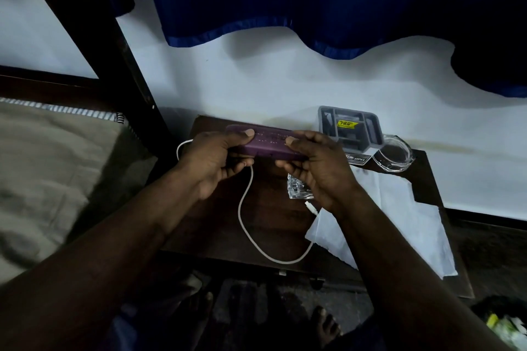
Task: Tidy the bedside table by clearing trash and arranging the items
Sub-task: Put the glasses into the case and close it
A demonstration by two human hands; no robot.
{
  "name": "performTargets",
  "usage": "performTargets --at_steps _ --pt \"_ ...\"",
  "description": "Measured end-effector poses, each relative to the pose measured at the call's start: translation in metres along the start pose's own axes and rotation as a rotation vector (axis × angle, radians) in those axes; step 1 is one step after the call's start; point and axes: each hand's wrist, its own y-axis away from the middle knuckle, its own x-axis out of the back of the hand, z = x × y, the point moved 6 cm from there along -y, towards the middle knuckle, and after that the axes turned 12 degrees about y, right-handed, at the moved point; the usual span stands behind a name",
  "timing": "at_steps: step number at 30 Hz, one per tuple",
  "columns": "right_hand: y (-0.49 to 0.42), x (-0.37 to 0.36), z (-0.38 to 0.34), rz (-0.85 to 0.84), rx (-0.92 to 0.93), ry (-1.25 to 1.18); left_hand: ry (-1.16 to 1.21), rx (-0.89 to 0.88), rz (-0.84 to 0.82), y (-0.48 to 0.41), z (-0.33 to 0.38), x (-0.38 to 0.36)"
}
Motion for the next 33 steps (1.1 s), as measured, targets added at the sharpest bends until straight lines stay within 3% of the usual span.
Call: performTargets --at_steps 10,13,17,23,25,29,33 --pt "-0.001 0.001 -0.002 0.009 0.022 -0.012 -0.031 -0.029 -0.052 -0.005 -0.001 0.001" --pt "-0.003 0.008 -0.001 0.078 0.006 0.024 -0.322 -0.226 -0.101 -0.008 0.006 0.001" --pt "-0.005 0.017 0.002 0.135 -0.009 0.16 -1.071 -0.644 -0.112 -0.002 0.021 0.0" --pt "-0.009 0.017 0.007 0.121 0.005 0.203 -1.291 -0.769 -0.137 0.006 0.02 -0.009" --pt "-0.01 0.022 0.005 0.195 0.09 0.391 -1.323 -0.772 -0.119 0.006 0.022 -0.008" --pt "-0.005 0.019 -0.009 0.329 0.411 1.148 -1.403 -0.788 -0.1 0.0 0.018 -0.004" --pt "-0.003 0.002 -0.008 0.223 0.521 1.31 -1.441 -0.774 -0.038 -0.011 0.015 0.001"
